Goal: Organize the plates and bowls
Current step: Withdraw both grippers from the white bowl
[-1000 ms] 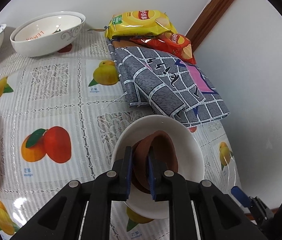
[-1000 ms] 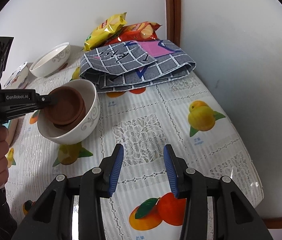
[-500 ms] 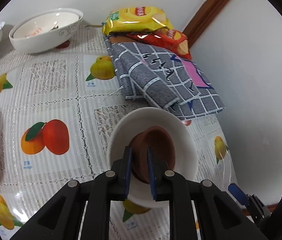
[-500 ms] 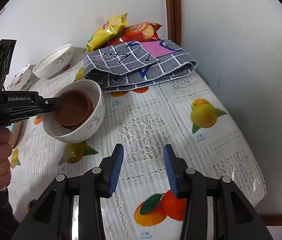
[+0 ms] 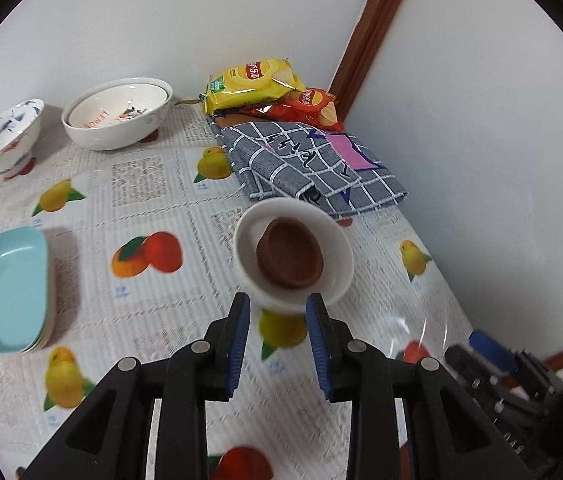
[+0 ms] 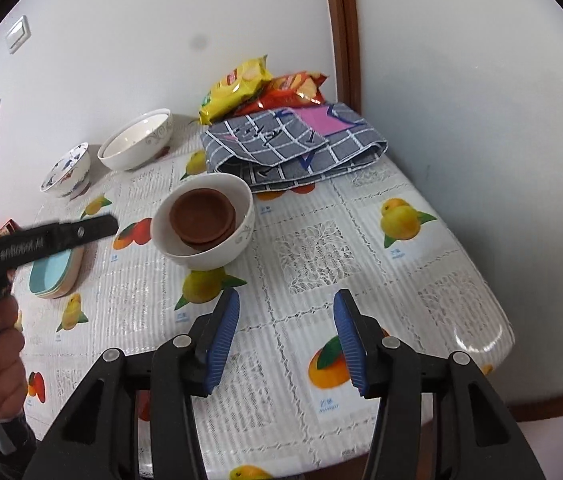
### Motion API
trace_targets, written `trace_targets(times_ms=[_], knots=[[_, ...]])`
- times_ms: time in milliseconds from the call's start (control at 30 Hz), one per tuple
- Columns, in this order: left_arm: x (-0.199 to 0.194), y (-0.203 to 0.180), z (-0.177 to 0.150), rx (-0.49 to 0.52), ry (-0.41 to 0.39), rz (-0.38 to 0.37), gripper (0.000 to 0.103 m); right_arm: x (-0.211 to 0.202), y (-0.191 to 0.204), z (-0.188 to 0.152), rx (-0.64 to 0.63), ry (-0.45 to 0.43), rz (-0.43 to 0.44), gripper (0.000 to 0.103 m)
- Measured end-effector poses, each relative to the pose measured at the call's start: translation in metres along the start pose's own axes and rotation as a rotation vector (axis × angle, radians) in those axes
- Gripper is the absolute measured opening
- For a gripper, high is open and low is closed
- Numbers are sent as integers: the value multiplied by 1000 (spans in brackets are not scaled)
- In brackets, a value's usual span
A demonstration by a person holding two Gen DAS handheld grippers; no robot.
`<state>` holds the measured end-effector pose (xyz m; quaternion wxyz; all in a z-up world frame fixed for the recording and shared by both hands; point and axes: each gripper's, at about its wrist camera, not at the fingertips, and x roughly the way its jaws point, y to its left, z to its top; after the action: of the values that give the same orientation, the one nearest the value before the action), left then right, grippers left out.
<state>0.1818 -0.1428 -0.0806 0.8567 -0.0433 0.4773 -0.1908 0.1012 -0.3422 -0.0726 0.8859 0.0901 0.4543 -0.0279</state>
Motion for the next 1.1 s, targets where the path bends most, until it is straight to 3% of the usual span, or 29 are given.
trace_targets(times_ms=[433, 733, 933, 1100], knots=[[-32, 36, -29, 104, 5, 9, 28, -53, 38, -27, 84, -88, -155, 54], [-44, 59, -35, 170, 12, -35, 28, -61, 68, -42, 132, -70, -228, 55], [-52, 58, -39, 169, -5, -55, 28, -73, 88, -49, 107, -105, -242, 55], [-57, 38, -46, 226, -3, -52, 28, -85, 89, -57, 119, -139, -220, 55]])
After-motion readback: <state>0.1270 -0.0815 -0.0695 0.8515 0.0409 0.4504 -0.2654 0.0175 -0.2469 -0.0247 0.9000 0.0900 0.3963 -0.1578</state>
